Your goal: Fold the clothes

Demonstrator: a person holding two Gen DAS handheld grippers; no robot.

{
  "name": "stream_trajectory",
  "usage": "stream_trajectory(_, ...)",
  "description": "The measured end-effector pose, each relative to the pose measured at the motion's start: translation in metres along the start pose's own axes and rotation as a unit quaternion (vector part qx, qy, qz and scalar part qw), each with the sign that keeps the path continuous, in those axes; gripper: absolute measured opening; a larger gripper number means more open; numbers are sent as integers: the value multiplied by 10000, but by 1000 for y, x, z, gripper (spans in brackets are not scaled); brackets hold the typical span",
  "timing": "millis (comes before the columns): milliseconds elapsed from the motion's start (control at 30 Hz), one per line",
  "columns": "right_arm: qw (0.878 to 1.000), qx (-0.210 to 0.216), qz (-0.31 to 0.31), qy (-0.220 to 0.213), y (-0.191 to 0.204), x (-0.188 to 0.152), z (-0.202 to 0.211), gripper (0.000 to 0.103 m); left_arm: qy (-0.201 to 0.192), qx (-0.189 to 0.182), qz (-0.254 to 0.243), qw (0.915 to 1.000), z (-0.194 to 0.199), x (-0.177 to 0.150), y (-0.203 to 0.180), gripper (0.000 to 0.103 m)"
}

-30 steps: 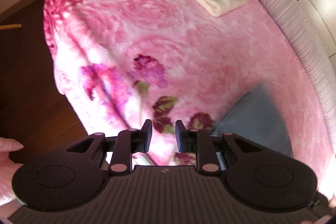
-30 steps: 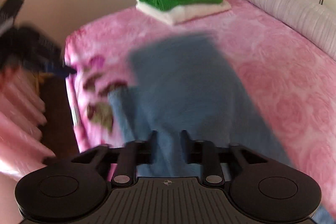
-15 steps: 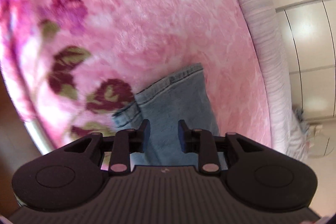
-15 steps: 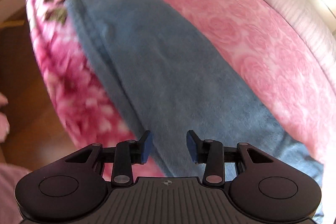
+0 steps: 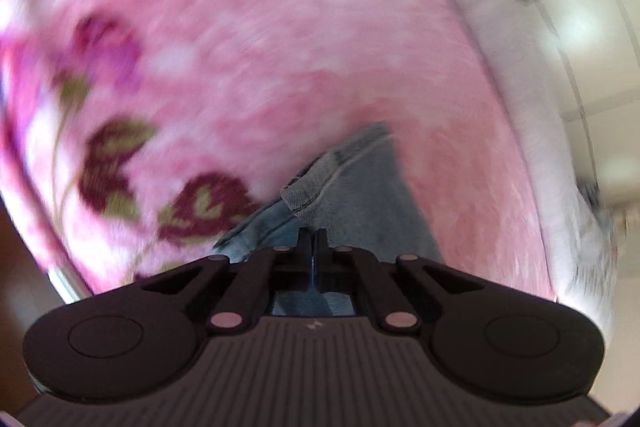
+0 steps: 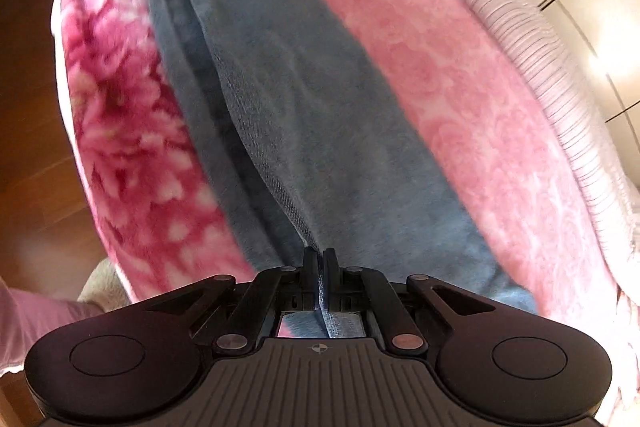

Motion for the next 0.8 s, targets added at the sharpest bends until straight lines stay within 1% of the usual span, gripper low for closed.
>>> stream_trajectory(100,9999,13,-12,-105,-1,-2,10,0,-222,-64,-436,9988,15,-6,1,0)
stream_trajectory(167,9998,161,70,9,6,-5,7,0,-183,120,-619,9978,10,-14,9,0)
stream_trajectory(233,9993,271,181,156,13,-10,0,0,-114,258,-642,9975,-1,-22,18,0)
stream_trajectory(333,9985,330,329,286,20,-14,-11,0,-205,296,-664,9971,-5,-29,24,0)
stream_trajectory(367,9986,340,288,279,19,-14,-12,0,-267,293,-733,9965,-3,-31,24,0)
stream_trajectory(433,9987,354,233,274,19,-15,-14,0,-329,382,-958,9941,-2,-34,21,0)
stream_trajectory(533,9983,333,348,313,21,-17,-20,0,-293,553,-1128,9916,-11,-37,21,0)
stream_trajectory(633,9983,339,360,316,20,-18,-26,4,-364,859,-1495,9843,-7,-41,9,2)
stream_trajectory(733,9972,573,-435,200,4,-19,-15,11,-438,1191,-1525,9801,5,-41,3,2)
stream_trajectory(767,9947,664,-777,115,-4,-20,-10,12,-484,1299,-1502,9789,11,-42,1,1)
stream_trajectory(800,9893,771,-1237,-80,-15,-24,-1,12,-539,1375,-1536,9770,17,-44,-3,1)
Point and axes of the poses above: each gripper's, at about its wrist camera, not at the fingertips, and z roughly against the way its jaws point, y to its left, x to its top, the point moved 4 cm from there along -z, roughly the way its jaws point, and after that the axes turned 13 degrees about x, right-handed, at the moved point
